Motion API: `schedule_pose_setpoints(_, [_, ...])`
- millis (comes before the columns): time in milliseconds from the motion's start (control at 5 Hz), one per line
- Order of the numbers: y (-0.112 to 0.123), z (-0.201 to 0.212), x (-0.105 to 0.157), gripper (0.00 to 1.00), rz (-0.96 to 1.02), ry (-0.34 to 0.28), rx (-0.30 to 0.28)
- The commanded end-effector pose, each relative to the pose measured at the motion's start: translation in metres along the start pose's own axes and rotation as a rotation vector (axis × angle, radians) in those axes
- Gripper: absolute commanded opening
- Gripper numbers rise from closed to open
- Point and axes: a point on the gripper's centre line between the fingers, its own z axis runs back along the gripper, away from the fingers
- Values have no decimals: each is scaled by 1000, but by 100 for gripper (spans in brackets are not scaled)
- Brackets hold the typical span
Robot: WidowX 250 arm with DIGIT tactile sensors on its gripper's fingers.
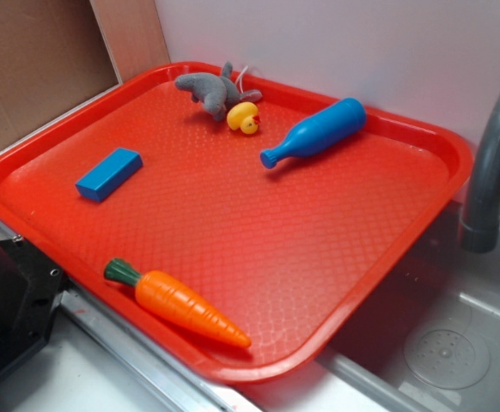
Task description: Grab the yellow duck.
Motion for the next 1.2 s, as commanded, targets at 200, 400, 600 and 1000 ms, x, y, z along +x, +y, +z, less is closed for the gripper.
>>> schedule_pose_setpoints(200, [31, -33, 75, 100, 640, -83, -25])
schedule_pose_setpoints(400, [36, -45, 100, 100, 826, -165, -45])
schedule_pose_setpoints(600, [37, -65, 127, 100, 995, -206, -49])
schedule_pose_setpoints(1000, [43, -113, 167, 100, 1116, -236, 10])
